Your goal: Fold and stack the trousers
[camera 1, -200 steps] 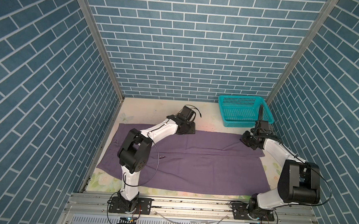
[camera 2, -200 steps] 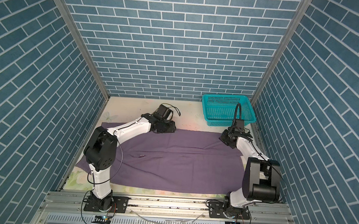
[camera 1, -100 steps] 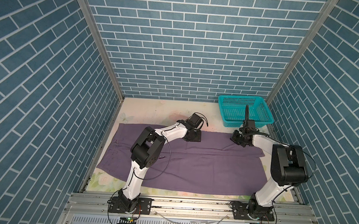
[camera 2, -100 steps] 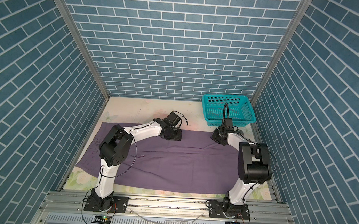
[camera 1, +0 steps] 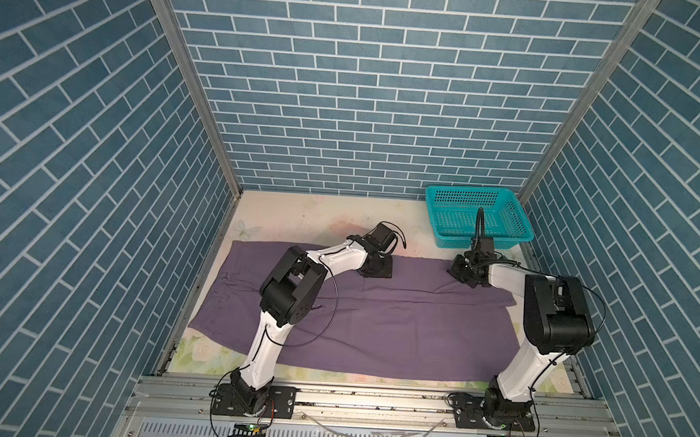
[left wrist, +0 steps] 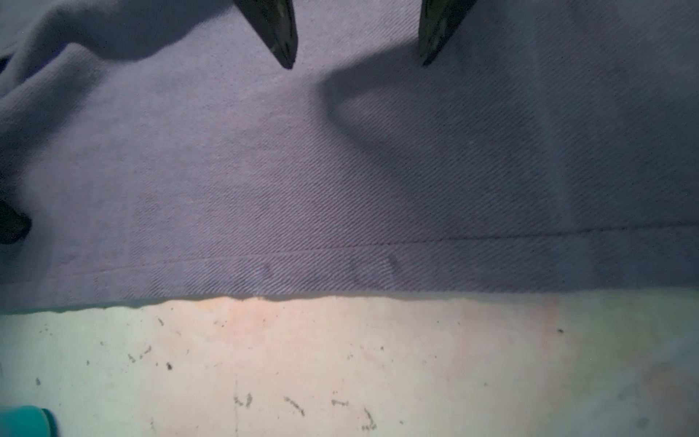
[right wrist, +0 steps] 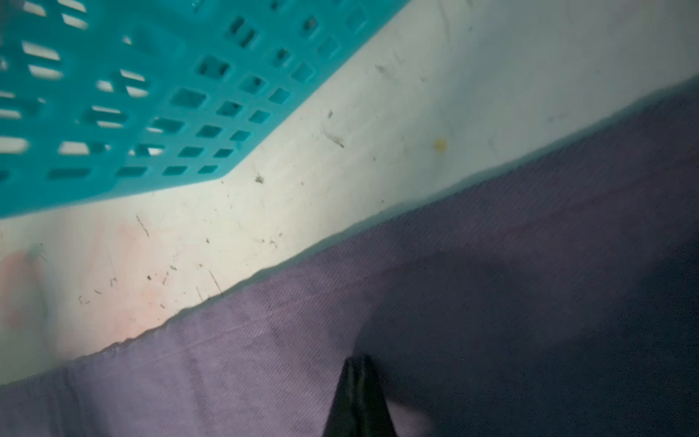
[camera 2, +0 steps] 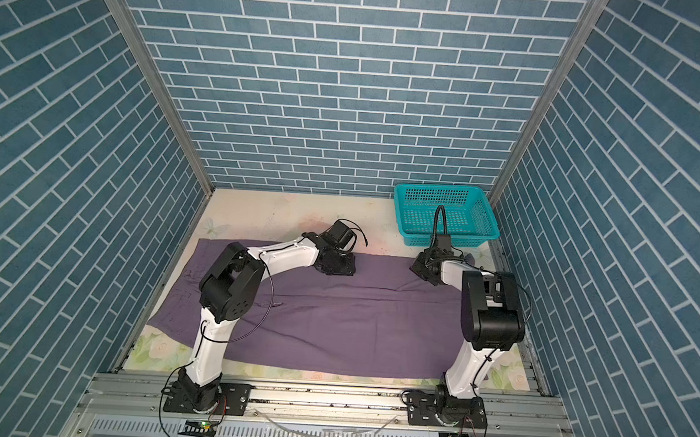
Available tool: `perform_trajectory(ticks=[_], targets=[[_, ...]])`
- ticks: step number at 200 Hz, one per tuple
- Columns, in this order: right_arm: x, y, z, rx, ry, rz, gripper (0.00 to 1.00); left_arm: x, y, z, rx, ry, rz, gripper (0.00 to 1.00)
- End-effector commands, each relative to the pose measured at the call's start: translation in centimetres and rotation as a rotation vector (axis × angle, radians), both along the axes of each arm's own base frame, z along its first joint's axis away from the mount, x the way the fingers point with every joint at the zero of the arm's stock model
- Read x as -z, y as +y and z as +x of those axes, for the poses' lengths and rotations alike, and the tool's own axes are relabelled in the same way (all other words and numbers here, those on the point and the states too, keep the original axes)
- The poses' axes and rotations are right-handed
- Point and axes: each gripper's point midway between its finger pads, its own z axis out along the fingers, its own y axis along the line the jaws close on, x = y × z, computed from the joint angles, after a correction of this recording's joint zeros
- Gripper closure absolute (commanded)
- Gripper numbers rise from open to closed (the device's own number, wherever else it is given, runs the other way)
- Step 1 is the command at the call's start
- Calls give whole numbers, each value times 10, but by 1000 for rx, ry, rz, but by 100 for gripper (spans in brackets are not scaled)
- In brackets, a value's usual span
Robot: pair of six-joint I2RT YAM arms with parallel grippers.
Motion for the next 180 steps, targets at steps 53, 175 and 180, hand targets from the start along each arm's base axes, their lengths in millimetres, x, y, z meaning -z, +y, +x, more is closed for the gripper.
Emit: perform_trajectory(ticks=[53, 175, 180], targets=[[32, -3, 24, 26, -14, -39, 100, 39, 0, 15, 17, 25, 108, 47], [-100, -13, -53, 3, -214, -31, 100, 51, 16, 61, -13, -29, 224, 48], [-100, -17, -62, 7, -200, -49, 100, 51, 19, 64, -15, -34, 233, 48]])
